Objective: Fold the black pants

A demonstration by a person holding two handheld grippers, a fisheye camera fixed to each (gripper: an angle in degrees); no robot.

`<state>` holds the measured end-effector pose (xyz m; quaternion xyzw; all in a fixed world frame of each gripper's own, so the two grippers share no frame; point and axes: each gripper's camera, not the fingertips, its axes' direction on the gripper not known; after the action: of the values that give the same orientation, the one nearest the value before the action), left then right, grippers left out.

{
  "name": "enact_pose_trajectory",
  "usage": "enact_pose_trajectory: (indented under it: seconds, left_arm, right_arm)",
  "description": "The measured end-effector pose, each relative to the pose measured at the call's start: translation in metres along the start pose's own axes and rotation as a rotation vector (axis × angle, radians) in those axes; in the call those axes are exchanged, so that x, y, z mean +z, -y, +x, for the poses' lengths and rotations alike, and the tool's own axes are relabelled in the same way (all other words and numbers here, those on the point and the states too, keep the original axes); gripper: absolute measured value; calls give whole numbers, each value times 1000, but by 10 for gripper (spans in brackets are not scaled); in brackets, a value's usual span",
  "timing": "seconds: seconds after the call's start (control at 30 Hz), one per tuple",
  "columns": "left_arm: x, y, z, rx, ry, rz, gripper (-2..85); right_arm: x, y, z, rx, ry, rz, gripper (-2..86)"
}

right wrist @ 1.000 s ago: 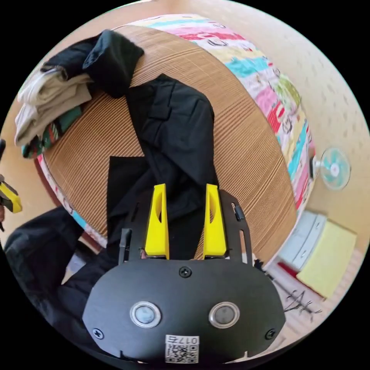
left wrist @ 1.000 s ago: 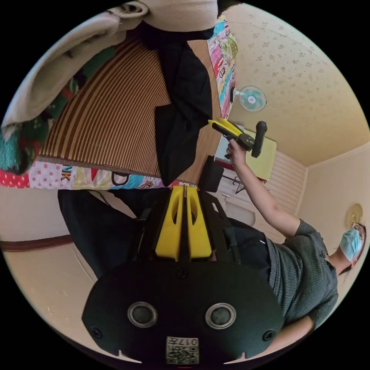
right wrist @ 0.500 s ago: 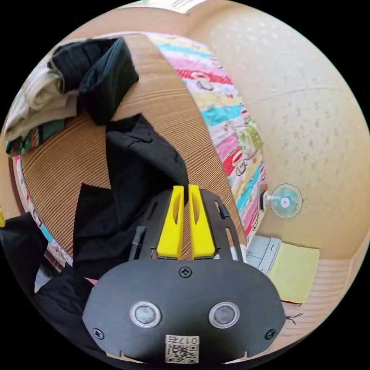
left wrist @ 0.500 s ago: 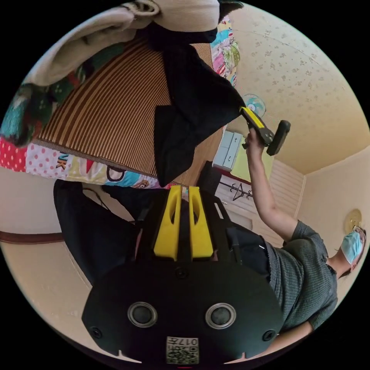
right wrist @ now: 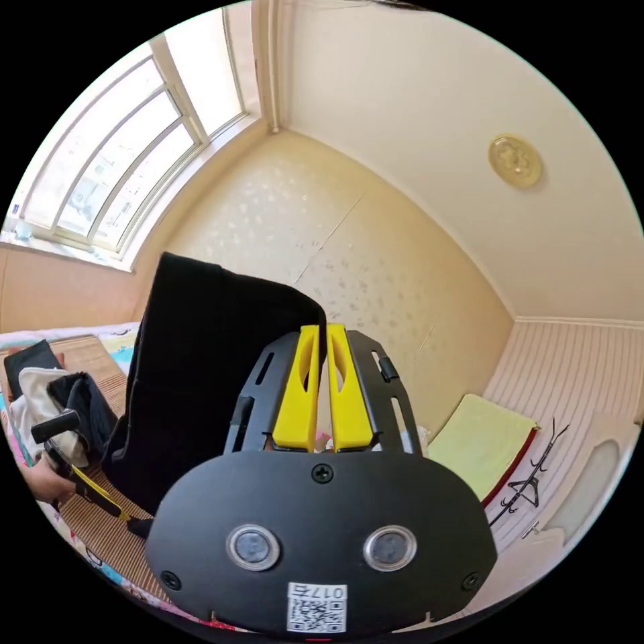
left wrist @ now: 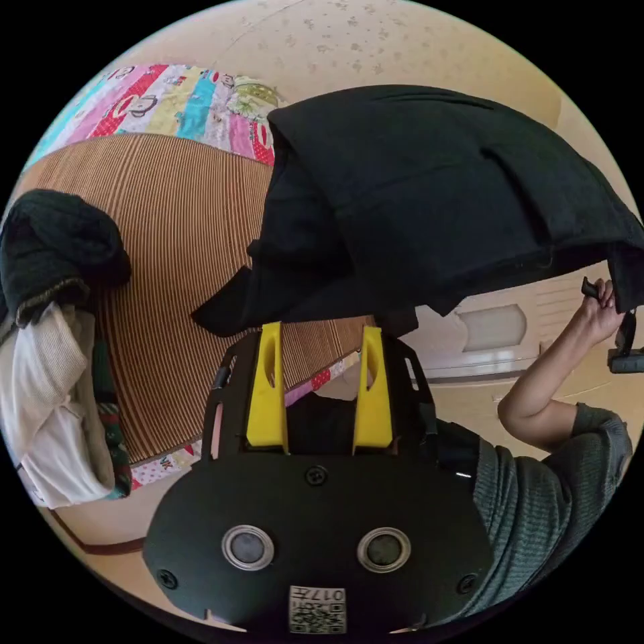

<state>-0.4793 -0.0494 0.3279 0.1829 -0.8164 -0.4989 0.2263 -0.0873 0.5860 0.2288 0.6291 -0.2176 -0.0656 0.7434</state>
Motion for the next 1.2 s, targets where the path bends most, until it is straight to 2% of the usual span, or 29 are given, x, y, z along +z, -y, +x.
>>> enact_pose_trajectory:
  seconds: [0.2,0.27,0.37,0.4,0.5,0.63,0.7,0.8,0.93,0.97,1.07,1.2]
  left_arm:
    - [-71,-24,126,339,212,298,164]
    - [-107,-63,180,501,292,464,160]
    - [-137,-126,232,659,416,678,135]
    - [-138,-137,239,690,430,692,134]
    - [-118,-160,260,756,440,607,140]
    - [-28,-162,271,807,443,340,170]
    - [6,-171,286,836,461,302,175]
    - [21,-202,324,951,413,408,156]
    - [-14,-240,382,1070,364,648,106]
    - [-35,-252,394,1110,293,735,68]
    - [-88,-260,411,1093,85,908,41]
    - [-151,-221,421,1052,-193,948,37]
  right_arm:
    - [-107,56,65,248,-155,176,12]
    - [-129,66,84,329,-216,214,11]
    - [-162,78,120,491,-193,275,10]
    - [-173,83,127,517,-189,305,10]
    - [-197,103,129,532,-178,373,10]
    - [-219,132,130,557,-106,429,10]
    - [-230,148,138,585,-62,454,11]
    - [-242,170,154,589,-28,473,13]
    - [-249,199,179,562,-90,457,16]
    - [-248,206,188,552,-142,450,17]
    - [-246,216,225,557,-187,448,20]
    - [-238,219,294,619,-200,445,23]
